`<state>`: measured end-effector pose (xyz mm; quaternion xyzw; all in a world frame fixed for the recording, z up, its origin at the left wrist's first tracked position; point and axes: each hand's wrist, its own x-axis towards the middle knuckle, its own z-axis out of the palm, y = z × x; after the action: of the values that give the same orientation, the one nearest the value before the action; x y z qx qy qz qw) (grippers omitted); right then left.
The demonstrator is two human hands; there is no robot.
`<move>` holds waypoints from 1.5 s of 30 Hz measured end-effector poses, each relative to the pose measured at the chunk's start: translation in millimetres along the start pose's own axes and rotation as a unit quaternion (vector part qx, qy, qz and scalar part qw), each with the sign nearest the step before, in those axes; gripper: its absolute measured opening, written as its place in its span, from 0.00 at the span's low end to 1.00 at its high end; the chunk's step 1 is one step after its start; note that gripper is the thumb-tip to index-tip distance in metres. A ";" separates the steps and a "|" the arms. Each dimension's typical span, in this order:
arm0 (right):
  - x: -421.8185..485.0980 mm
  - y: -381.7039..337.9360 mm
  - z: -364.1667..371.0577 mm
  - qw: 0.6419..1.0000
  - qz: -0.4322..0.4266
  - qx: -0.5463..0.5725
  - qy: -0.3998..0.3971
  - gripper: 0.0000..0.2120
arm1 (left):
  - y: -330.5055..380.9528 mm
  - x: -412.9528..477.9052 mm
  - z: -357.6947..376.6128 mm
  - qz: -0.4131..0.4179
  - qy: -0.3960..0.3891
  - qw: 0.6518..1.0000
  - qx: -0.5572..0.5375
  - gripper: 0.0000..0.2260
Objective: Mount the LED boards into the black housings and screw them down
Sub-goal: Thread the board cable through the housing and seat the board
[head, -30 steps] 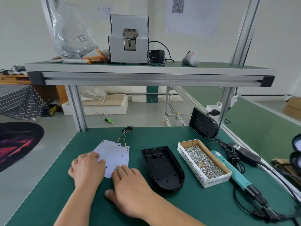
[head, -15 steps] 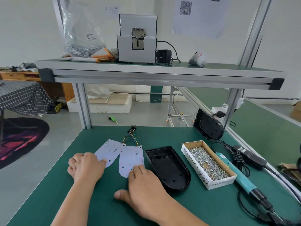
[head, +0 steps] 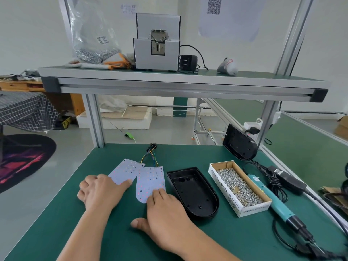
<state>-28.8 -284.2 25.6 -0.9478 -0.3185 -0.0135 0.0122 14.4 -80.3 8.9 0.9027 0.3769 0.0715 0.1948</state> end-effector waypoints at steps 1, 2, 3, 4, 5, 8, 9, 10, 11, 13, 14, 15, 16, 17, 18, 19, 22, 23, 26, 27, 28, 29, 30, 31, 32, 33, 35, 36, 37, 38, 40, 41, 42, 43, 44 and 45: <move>0.1 0.1 -0.5 1.000 0.001 0.003 -0.003 0.41 | 0.4 0.1 1.2 -0.002 0.005 1.000 -0.001 0.41; 0.3 0.1 -0.4 1.000 0.001 0.005 -0.004 0.41 | 0.9 0.8 1.4 -0.006 0.007 1.000 -0.004 0.43; 0.6 0.1 -0.2 1.000 0.001 0.005 -0.003 0.41 | 1.2 2.1 0.9 -0.010 0.008 1.000 -0.008 0.43; 0.8 0.5 0.4 1.000 0.001 0.005 -0.002 0.41 | 1.6 3.5 0.8 -0.012 0.009 1.000 -0.015 0.43; 0.8 1.2 0.8 1.000 0.002 0.003 0.000 0.41 | 2.1 4.5 0.4 -0.010 0.012 1.000 -0.023 0.41; 1.6 1.7 3.8 1.000 0.000 -0.003 0.007 0.41 | 3.4 2.5 -1.3 0.009 0.019 0.999 -0.031 0.37; 1.6 1.8 4.6 1.000 0.001 -0.003 0.005 0.41 | 3.9 1.5 -1.8 0.017 0.018 0.999 -0.026 0.35; 1.5 2.4 5.6 1.000 0.003 -0.003 0.003 0.41 | 4.3 1.4 -2.2 0.023 0.015 0.999 -0.016 0.34; 2.2 2.8 6.7 1.000 0.004 -0.005 0.003 0.42 | 4.0 2.1 -3.6 0.024 0.010 1.000 -0.002 0.33; 2.5 4.8 9.1 1.000 0.007 -0.007 0.005 0.43 | 2.4 4.9 -6.9 0.013 -0.006 0.999 0.033 0.32; 2.1 5.4 9.5 1.000 0.008 -0.008 0.002 0.44 | 0.5 7.7 -8.9 0.003 -0.014 0.999 0.046 0.31; 1.6 5.4 9.3 1.000 0.006 -0.012 -0.001 0.45 | -2.4 11.3 -10.9 -0.008 -0.023 0.998 0.055 0.31; 1.2 4.8 9.1 1.000 0.005 -0.017 -0.004 0.45 | -5.7 14.8 -12.8 -0.019 -0.032 0.998 0.060 0.30; 0.8 4.3 8.4 1.000 0.004 -0.022 -0.007 0.45 | -8.4 18.4 -14.3 -0.027 -0.038 0.997 0.061 0.30; 0.4 3.9 7.4 1.000 0.004 -0.026 -0.011 0.45 | -10.6 21.9 -15.0 -0.032 -0.044 0.997 0.059 0.30; -0.2 3.6 6.1 0.999 0.003 -0.028 -0.014 0.45 | -12.4 25.1 -15.4 -0.037 -0.049 0.997 0.054 0.30; -1.1 4.8 2.7 0.999 0.002 -0.029 -0.016 0.44 | -15.0 29.6 -17.6 -0.047 -0.062 0.996 0.047 0.35; -1.5 4.9 1.5 0.999 0.002 -0.031 -0.017 0.44 | -15.9 31.0 -17.9 -0.047 -0.063 0.996 0.049 0.37; -3.0 3.7 2.0 0.999 0.002 -0.034 -0.014 0.44 | -17.8 32.5 -18.5 -0.036 -0.059 0.996 0.061 0.36; -3.2 2.9 3.1 0.999 0.001 -0.033 -0.007 0.43 | -17.5 31.8 -18.4 -0.027 -0.058 0.996 0.067 0.33; -3.2 2.0 4.4 1.000 -0.001 -0.031 0.002 0.41 | -17.0 31.1 -18.3 -0.018 -0.056 0.996 0.073 0.30; -2.7 1.3 5.3 1.000 -0.001 -0.028 0.011 0.40 | -16.4 30.6 -18.3 -0.011 -0.052 0.996 0.076 0.28; -2.5 0.6 6.1 1.000 0.000 -0.024 0.016 0.39 | -16.1 29.9 -18.5 -0.007 -0.049 0.996 0.075 0.26; -2.4 -0.1 6.3 1.000 0.003 -0.018 0.019 0.39 | -15.7 29.2 -18.8 -0.006 -0.048 0.996 0.072 0.26; -2.0 -0.4 6.8 1.000 0.003 -0.013 0.022 0.40 | -15.3 28.8 -19.2 -0.007 -0.047 0.996 0.071 0.26; -1.7 -0.8 7.1 1.000 -0.002 -0.009 0.023 0.42 | -15.2 28.5 -19.9 -0.008 -0.048 0.996 0.073 0.25; -1.7 -2.0 7.0 0.999 -0.021 0.001 0.026 0.45 | -16.8 27.4 -21.1 -0.011 -0.051 0.996 0.077 0.23; -1.0 -1.9 6.2 0.999 -0.029 0.007 0.031 0.45 | -17.9 27.6 -21.6 -0.011 -0.051 0.996 0.075 0.22; 0.5 -1.2 4.8 0.999 -0.031 0.014 0.035 0.43 | -19.0 27.9 -21.4 -0.010 -0.053 0.996 0.073 0.22; 3.5 0.2 2.9 0.999 -0.033 0.016 0.040 0.40 | -19.8 28.3 -21.3 -0.010 -0.054 0.996 0.071 0.22; 12.6 2.7 -0.9 0.998 -0.032 0.027 0.056 0.32 | -20.6 27.7 -22.1 -0.009 -0.055 0.996 0.068 0.22; 18.2 3.9 -2.9 0.997 -0.029 0.041 0.060 0.28 | -20.7 27.2 -22.3 -0.007 -0.057 0.996 0.064 0.22; 25.0 5.2 -4.1 0.996 -0.026 0.064 0.062 0.23 | -20.6 26.7 -22.6 -0.005 -0.058 0.997 0.059 0.22; 33.0 5.6 -5.0 0.993 -0.018 0.097 0.060 0.19 | -20.2 25.9 -23.3 -0.002 -0.060 0.997 0.056 0.23; 42.1 5.2 -5.3 0.989 -0.005 0.137 0.057 0.15 | -20.2 24.5 -24.1 0.000 -0.063 0.997 0.055 0.23; 51.9 4.1 -5.7 0.982 0.010 0.178 0.055 0.13 | -20.2 23.3 -24.9 0.001 -0.065 0.996 0.055 0.23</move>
<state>14.9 -256.4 33.0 -0.9315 -0.3048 -0.0083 0.1986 10.8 -43.5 23.1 0.9150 0.3663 -0.0079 0.1687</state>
